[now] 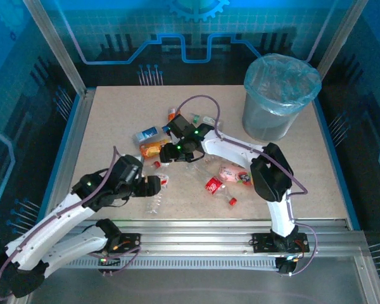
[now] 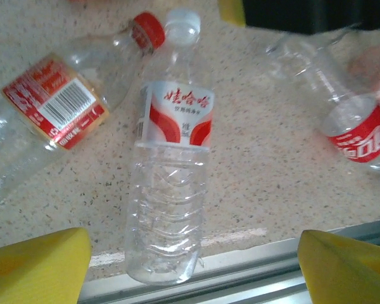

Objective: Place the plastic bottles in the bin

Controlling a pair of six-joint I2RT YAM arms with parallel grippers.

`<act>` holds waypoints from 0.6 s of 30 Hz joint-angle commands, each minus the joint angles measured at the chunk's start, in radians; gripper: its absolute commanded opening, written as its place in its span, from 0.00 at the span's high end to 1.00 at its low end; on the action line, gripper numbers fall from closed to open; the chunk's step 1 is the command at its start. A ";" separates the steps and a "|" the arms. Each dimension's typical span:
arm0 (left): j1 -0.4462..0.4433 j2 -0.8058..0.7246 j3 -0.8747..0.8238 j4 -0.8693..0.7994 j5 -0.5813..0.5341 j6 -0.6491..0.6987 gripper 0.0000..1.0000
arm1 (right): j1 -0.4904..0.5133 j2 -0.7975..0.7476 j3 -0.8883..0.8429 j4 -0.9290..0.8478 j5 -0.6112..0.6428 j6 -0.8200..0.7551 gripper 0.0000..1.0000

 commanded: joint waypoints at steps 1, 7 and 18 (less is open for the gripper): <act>0.006 -0.012 -0.065 0.111 0.014 -0.074 0.14 | -0.007 0.046 0.007 0.032 -0.015 0.037 0.44; 0.012 -0.011 -0.136 0.187 -0.005 -0.085 0.14 | -0.023 0.097 0.026 0.066 -0.041 0.077 0.43; 0.047 -0.009 -0.143 0.173 -0.007 -0.044 0.14 | -0.030 0.173 0.062 0.085 -0.091 0.111 0.44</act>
